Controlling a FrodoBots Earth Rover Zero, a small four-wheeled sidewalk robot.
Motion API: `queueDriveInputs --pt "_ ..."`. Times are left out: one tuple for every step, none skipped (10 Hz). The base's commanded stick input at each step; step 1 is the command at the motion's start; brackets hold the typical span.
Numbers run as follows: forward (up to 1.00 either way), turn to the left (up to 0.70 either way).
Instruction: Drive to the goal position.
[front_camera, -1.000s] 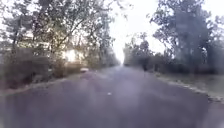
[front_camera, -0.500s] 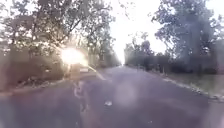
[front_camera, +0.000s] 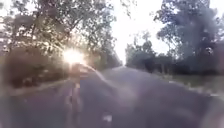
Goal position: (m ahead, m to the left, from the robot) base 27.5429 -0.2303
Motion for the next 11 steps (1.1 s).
queueDriveInputs --pt "1.00 0.00" --pt "1.00 0.00" --pt "1.00 0.00" --pt "1.00 0.00" --pt "1.00 0.00" --pt "1.00 0.00" --pt "1.00 0.00" --pt "1.00 0.00" --pt "1.00 0.00" --pt "1.00 0.00" --pt "1.00 0.00"
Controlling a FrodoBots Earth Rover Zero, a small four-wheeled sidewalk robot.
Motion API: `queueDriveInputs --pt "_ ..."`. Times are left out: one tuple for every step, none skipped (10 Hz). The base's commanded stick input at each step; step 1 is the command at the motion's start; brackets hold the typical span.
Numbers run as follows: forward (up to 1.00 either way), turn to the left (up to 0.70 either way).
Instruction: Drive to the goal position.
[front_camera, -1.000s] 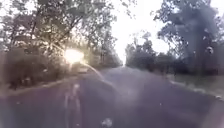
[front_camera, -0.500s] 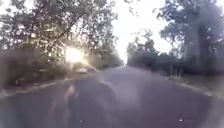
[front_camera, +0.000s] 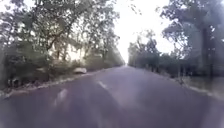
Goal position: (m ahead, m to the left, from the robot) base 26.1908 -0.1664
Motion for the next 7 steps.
queueDriveInputs --pt "1.00 0.00" --pt "1.00 0.00" --pt "1.00 0.00" --pt "1.00 0.00" --pt "1.00 0.00" --pt "1.00 0.00" --pt "1.00 0.00"
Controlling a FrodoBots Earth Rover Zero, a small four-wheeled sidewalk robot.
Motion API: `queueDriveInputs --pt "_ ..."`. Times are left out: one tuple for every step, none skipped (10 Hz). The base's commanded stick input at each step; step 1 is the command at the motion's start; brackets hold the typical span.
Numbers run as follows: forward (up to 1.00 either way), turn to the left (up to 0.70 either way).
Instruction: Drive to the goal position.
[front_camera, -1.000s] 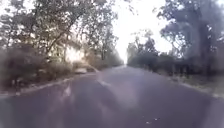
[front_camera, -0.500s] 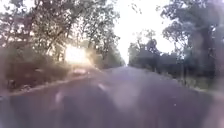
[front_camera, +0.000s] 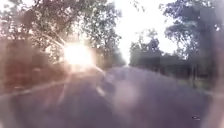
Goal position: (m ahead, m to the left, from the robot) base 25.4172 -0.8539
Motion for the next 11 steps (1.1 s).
queueDriveInputs --pt "1.00 0.00" --pt "1.00 0.00" --pt "1.00 0.00" --pt "1.00 0.00" --pt "1.00 0.00" --pt "1.00 0.00" --pt "1.00 0.00" --pt "1.00 -0.05" --pt "1.00 -0.11" --pt "1.00 -0.25" --pt "1.00 -0.39"
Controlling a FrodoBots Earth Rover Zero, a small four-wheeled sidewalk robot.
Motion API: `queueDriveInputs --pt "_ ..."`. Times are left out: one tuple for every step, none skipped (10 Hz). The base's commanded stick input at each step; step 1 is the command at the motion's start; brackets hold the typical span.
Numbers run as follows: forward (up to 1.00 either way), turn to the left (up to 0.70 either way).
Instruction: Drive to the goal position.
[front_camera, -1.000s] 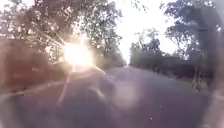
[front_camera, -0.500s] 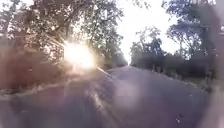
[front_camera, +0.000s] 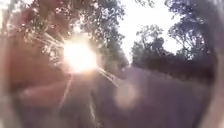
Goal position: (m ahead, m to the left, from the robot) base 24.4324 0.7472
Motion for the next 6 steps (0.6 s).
queueDriveInputs --pt "1.00 -0.40" --pt "1.00 -0.40" --pt "1.00 -0.40" --pt "1.00 -0.40" --pt "1.00 -0.40" --pt "1.00 -0.36"
